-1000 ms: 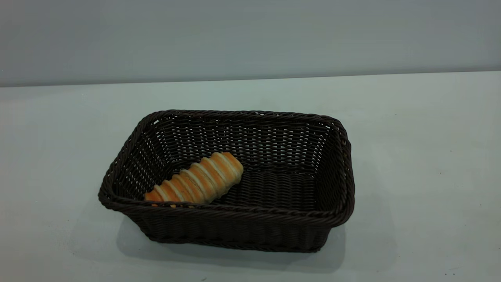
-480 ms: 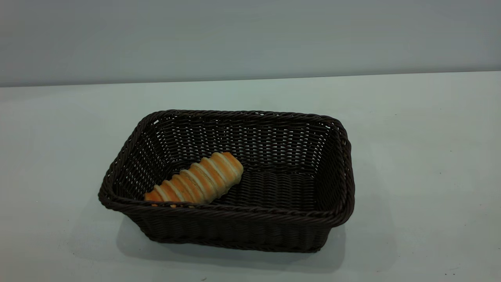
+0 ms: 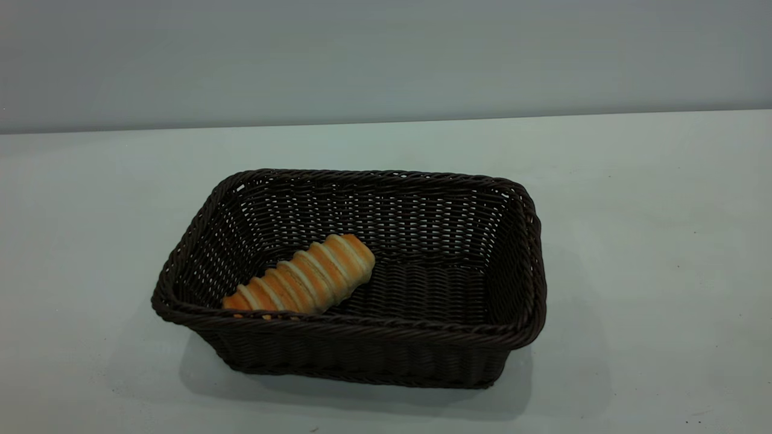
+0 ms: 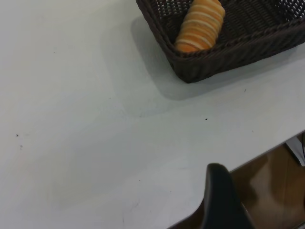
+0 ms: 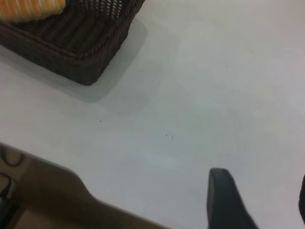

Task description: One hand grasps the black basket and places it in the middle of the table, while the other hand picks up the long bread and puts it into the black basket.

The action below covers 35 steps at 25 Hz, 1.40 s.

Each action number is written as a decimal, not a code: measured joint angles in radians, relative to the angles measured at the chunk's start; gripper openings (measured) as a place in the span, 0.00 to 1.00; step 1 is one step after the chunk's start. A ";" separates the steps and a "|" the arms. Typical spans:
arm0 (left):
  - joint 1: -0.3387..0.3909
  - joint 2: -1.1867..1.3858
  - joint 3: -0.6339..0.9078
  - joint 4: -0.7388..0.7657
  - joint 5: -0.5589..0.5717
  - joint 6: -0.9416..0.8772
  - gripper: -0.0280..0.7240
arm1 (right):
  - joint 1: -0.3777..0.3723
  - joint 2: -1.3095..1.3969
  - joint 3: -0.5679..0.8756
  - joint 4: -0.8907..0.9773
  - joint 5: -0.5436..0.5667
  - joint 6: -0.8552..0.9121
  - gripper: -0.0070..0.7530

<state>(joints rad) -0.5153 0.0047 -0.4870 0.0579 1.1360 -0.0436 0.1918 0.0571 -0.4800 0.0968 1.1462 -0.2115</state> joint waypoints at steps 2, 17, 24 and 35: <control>0.000 0.000 0.000 0.000 0.000 0.000 0.63 | 0.000 0.000 0.000 0.000 0.000 0.000 0.52; 0.409 -0.008 0.000 -0.001 0.000 0.000 0.63 | -0.120 -0.073 0.000 0.003 0.000 0.000 0.52; 0.423 -0.027 0.000 -0.001 0.000 0.000 0.63 | -0.120 -0.073 0.000 0.003 0.000 -0.001 0.52; 0.423 -0.027 0.000 -0.001 0.000 0.000 0.63 | -0.120 -0.073 0.000 0.003 0.000 -0.001 0.52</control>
<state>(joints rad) -0.0921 -0.0223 -0.4868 0.0566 1.1360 -0.0436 0.0717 -0.0164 -0.4800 0.0997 1.1465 -0.2124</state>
